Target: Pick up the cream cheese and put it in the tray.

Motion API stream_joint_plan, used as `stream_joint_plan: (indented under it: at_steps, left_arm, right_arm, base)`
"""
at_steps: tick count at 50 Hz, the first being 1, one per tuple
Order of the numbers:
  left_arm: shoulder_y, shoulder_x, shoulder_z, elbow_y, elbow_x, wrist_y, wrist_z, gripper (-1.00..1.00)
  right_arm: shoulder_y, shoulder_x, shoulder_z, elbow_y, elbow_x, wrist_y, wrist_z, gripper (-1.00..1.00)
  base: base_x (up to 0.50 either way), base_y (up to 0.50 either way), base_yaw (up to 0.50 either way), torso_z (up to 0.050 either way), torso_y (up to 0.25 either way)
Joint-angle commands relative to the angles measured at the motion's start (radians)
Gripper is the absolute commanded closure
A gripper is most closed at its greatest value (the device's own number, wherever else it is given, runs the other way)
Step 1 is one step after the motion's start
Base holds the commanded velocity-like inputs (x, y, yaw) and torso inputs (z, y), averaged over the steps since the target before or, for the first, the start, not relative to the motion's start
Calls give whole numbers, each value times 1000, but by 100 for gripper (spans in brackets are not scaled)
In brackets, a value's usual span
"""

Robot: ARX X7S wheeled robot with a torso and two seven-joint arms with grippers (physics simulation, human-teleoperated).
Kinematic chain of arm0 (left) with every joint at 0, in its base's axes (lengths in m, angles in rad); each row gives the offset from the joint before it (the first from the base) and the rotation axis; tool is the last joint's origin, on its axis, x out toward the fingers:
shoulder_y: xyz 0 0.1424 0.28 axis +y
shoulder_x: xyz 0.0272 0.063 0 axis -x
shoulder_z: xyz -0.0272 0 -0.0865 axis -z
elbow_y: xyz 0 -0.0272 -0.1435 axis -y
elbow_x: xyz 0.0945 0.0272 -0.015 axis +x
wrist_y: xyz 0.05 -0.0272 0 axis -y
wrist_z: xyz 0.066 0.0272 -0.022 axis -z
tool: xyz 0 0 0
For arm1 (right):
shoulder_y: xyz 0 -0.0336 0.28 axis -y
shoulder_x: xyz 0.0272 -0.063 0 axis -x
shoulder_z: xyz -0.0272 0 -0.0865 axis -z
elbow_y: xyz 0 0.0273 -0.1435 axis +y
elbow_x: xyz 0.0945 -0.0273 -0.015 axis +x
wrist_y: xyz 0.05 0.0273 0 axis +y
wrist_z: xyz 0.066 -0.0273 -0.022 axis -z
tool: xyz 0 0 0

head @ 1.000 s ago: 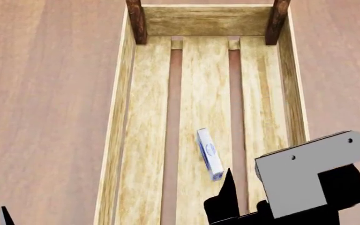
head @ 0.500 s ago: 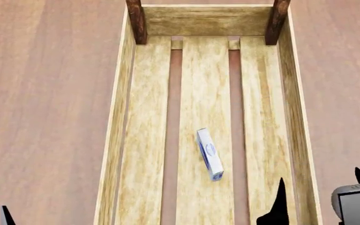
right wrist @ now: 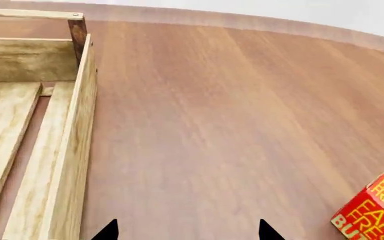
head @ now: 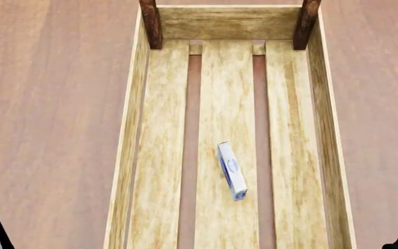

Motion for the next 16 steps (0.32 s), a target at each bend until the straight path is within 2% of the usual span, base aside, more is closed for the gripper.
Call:
stream_joint_plan:
  at_steps: [1, 10, 11, 13, 14, 16]
  left_arm:
    - [-47, -61, -18, 157, -103, -191, 37, -100]
    - [-140, -137, -46, 406, -141, -427, 50, -100]
    - [-195, -154, -46, 510, -140, -551, 51, -100]
    - [-253, -159, -36, 605, -119, -673, 48, -100]
    - [-254, -158, -36, 608, -119, -677, 48, -100]
    - [-303, -160, -26, 694, -120, -778, 52, -100]
  right_arm:
    - [-58, -106, -13, 100, -210, -211, -64, -100]
    - [-22, -168, -17, 97, -274, -309, -27, -100]
    - [-1, -176, -35, 98, -291, -313, -14, -100]
    - [16, -177, -49, 86, -292, -309, -9, -100]
    - [13, -181, -47, 82, -275, -337, -37, -100]
    - [20, -182, -32, 66, -240, -328, -32, -100]
  base:
    - [0, 0, 0, 0, 0]
    - [0, 0, 0, 0, 0]
    - [0, 0, 0, 0, 0]
    - [0, 0, 0, 0, 0]
    - [0, 0, 0, 0, 0]
    - [0, 0, 0, 0, 0]
